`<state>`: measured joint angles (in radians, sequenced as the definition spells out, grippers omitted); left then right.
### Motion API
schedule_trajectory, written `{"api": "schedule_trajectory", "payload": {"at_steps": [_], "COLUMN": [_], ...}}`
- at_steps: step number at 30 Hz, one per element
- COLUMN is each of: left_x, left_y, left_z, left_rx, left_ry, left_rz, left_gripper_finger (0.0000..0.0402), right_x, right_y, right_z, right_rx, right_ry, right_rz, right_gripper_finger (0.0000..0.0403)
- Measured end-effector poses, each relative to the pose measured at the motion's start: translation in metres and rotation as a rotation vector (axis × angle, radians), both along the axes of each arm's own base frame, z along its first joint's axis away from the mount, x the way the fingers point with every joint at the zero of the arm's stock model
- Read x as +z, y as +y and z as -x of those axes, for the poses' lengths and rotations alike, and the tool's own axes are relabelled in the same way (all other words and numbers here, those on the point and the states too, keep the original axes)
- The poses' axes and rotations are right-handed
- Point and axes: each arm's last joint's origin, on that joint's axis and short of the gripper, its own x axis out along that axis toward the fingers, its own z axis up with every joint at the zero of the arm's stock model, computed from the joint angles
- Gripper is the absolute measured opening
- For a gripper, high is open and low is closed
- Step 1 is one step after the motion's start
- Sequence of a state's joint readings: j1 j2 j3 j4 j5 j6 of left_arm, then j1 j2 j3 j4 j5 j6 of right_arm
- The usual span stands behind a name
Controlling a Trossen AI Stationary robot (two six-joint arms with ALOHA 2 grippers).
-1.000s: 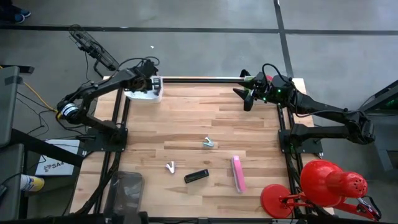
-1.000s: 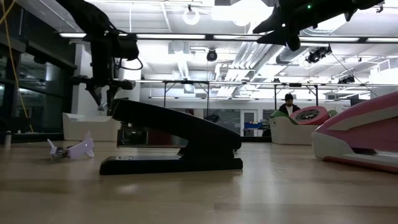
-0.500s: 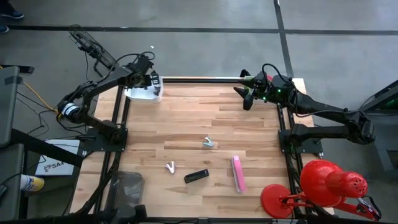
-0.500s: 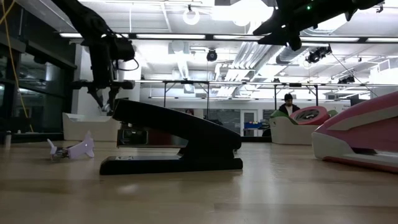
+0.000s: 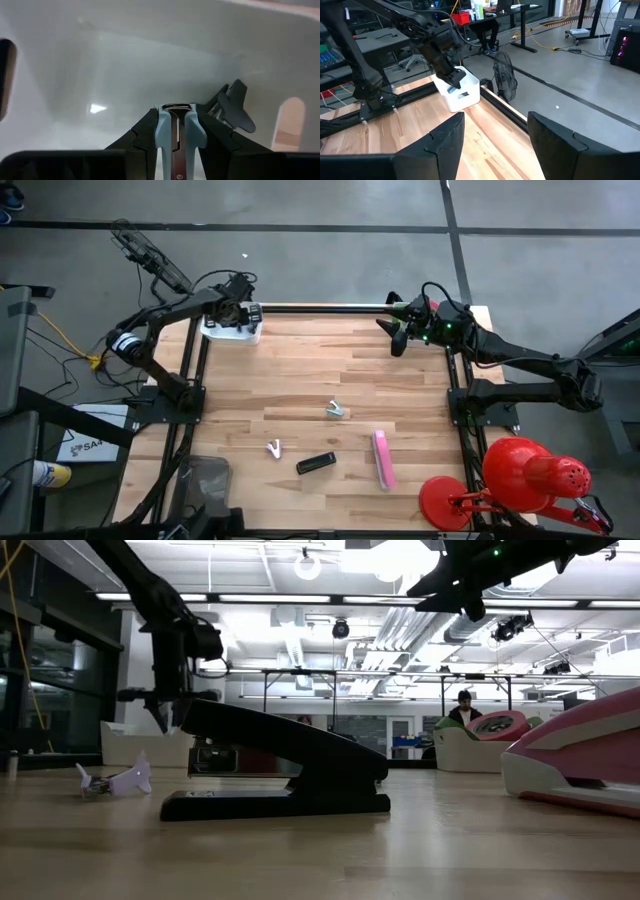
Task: Pick and place Stapler, Stapler remover, tape
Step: Put the blue staple remover into the left white bin, then put the light green staple remover into the left white bin
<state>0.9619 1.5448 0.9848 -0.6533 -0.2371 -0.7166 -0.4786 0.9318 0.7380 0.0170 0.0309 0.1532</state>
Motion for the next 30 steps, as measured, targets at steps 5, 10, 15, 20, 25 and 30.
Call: {"api": "schedule_trajectory", "payload": {"at_steps": [5,10,15,20,25,30], "left_x": [-0.007,-0.008,-0.008,-0.008,-0.008,0.007], "left_y": [0.002,0.002,0.002,0.002,0.002,0.006], "left_z": [-0.002,-0.002,-0.002,-0.002,-0.002,-0.005], "left_rx": [0.016,0.013,0.01,0.002,-0.003,-0.059], "left_ry": [-0.002,-0.006,-0.011,-0.012,-0.01,0.027], "left_rz": [0.028,0.034,0.038,0.041,0.039,0.029], "left_gripper_finger": [0.01,0.0125,0.0157,0.0162,0.0164,0.0165], "right_x": [0.0,-0.001,-0.002,-0.002,-0.002,-0.002], "right_y": [0.0,0.0,0.0,0.0,0.001,0.001], "right_z": [0.0,0.0,0.0,0.0,0.0,0.0], "right_rx": [0.0,0.0,0.0,0.0,0.014,0.015], "right_ry": [-0.001,0.006,0.017,0.017,0.016,0.016], "right_rz": [-0.001,-0.006,-0.012,-0.012,-0.015,-0.015], "right_gripper_finger": [0.0209,0.0209,0.0209,0.0209,0.0209,0.0209]}}
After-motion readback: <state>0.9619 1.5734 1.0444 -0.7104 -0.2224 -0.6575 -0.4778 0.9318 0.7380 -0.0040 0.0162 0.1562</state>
